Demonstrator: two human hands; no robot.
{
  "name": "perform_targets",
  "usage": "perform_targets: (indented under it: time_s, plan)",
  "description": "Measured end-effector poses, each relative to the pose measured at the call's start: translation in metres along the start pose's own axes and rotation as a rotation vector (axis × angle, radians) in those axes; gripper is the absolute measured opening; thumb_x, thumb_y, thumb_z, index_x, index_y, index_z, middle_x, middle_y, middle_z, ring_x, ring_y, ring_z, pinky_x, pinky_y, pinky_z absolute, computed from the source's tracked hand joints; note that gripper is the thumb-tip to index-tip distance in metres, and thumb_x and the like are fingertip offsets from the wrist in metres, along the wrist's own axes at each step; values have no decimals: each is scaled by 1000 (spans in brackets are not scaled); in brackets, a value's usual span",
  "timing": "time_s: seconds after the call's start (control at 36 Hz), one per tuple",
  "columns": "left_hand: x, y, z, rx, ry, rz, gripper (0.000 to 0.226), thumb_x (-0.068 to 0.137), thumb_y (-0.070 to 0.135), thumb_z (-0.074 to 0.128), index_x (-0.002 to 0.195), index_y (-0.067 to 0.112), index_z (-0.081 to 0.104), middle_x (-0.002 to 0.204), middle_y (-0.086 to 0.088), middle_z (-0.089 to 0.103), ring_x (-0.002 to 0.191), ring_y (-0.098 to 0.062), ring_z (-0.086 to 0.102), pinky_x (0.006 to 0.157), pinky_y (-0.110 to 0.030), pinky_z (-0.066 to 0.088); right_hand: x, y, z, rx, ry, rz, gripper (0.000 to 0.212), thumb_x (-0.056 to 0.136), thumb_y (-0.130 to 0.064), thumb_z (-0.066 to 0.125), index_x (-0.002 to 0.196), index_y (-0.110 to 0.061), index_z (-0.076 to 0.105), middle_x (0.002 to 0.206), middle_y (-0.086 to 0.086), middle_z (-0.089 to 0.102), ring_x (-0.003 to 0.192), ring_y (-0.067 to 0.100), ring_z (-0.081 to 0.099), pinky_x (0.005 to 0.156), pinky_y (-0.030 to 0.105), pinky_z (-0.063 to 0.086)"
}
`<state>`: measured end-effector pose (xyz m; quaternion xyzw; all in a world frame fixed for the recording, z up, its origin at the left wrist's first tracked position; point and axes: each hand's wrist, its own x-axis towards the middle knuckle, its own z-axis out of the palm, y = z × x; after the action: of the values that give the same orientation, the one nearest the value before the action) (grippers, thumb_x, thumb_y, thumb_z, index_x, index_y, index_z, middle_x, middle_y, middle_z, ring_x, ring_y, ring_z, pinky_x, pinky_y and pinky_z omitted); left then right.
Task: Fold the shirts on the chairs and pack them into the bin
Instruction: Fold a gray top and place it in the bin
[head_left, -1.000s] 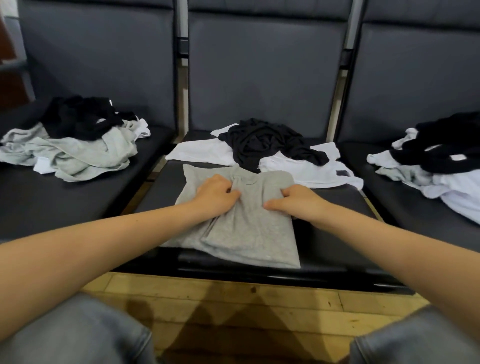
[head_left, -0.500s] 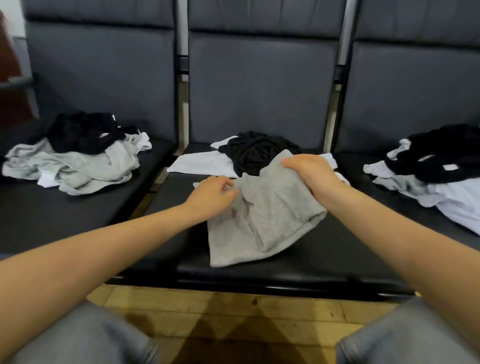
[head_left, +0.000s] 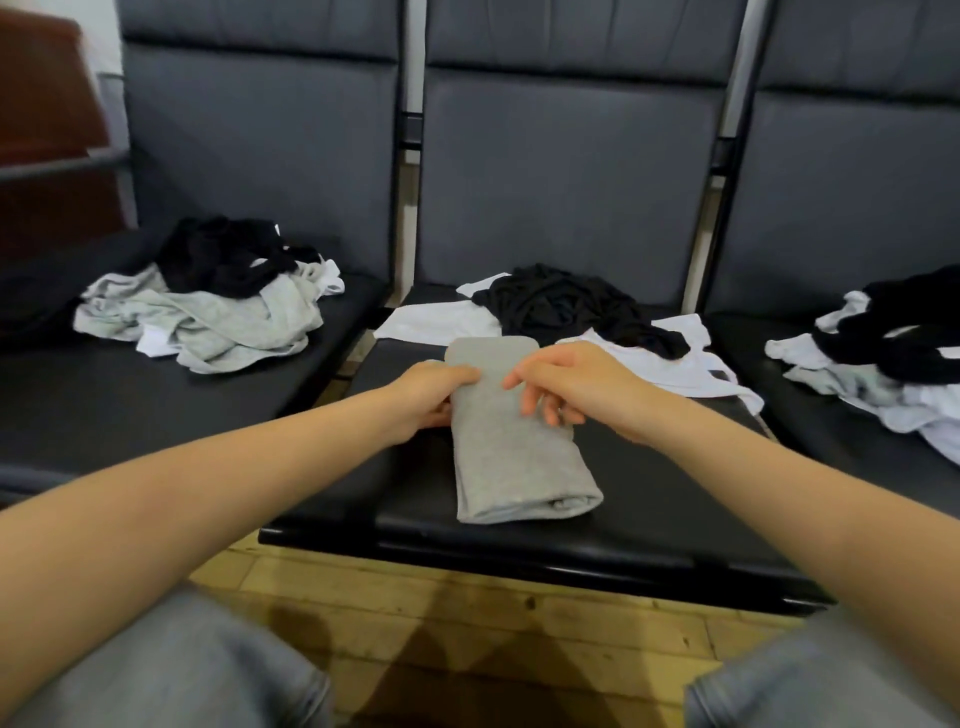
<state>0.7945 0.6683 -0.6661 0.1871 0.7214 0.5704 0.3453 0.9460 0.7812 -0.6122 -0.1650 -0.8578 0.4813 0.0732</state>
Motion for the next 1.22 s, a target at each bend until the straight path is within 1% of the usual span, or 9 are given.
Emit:
perform_targets:
  time_s: [0.14, 0.25, 0.36, 0.56, 0.75, 0.92, 1.0, 1.14, 1.22]
  plan:
    - [9, 7, 9, -59, 177, 50, 34, 97, 20, 44, 124, 3, 55, 114, -11, 62, 94, -22, 57, 77, -31, 46, 7, 31, 1, -250, 278, 90, 28, 92, -35, 59, 86, -8, 67, 69, -5, 60, 59, 8, 51, 61, 25, 45]
    - [6, 5, 4, 366, 387, 280, 29, 99, 24, 37, 112, 1, 50, 102, -5, 53, 93, -25, 50, 76, -31, 35, 2, 39, 22, -491, 216, 175, 58, 81, -71, 52, 101, -17, 54, 91, -7, 61, 84, 15, 60, 69, 33, 44]
    - [6, -14, -9, 749, 370, 359, 23, 97, 25, 39, 81, 8, 41, 91, -10, 52, 88, -33, 53, 73, -39, 40, -5, 32, 46, -674, 148, 180, 83, 74, -79, 55, 122, -12, 46, 117, 0, 54, 105, 21, 57, 81, 36, 47]
    - [4, -23, -10, 908, 375, 397, 29, 97, 28, 40, 71, 17, 32, 84, -6, 45, 83, -28, 46, 73, -40, 38, 6, 19, 32, -314, -53, 272, 34, 76, -51, 76, 79, -22, 57, 89, -5, 63, 85, 12, 61, 78, 26, 50]
    - [-3, -9, -7, 510, 254, 291, 35, 100, 38, 42, 76, 13, 45, 78, -1, 51, 69, -14, 48, 61, -26, 37, 17, 20, 8, 352, 132, 183, 22, 81, -6, 65, 102, -13, 64, 97, 5, 70, 84, 15, 67, 65, 23, 52]
    - [-24, 21, 7, -190, -242, -263, 90, 82, 83, 18, 98, 9, 66, 92, -11, 71, 88, -26, 63, 81, -34, 48, 17, 1, -11, 689, 111, 36, 27, 83, 2, 54, 105, -10, 65, 97, 11, 71, 93, 25, 69, 85, 40, 55]
    - [-24, 32, 6, -407, -289, -225, 81, 80, 83, 31, 122, 22, 64, 118, -8, 69, 114, -29, 61, 96, -45, 47, 16, -5, -15, 804, 45, 114, 16, 82, -4, 56, 95, -6, 64, 87, 10, 68, 80, 25, 67, 77, 37, 49]
    - [-26, 51, -5, -548, -200, -79, 55, 89, 65, 45, 106, 19, 70, 107, -8, 72, 94, -27, 71, 80, -39, 53, 17, -14, -10, 856, -49, 152, 8, 85, -4, 51, 84, -3, 59, 71, 9, 65, 59, 22, 65, 50, 25, 48]
    - [-23, 64, -7, -605, -136, 50, 53, 94, 48, 49, 130, 10, 57, 117, -13, 68, 104, -29, 67, 84, -40, 53, 24, -16, -6, 889, -40, 174, 5, 84, -6, 52, 85, -6, 57, 62, 6, 65, 55, 20, 64, 45, 24, 48]
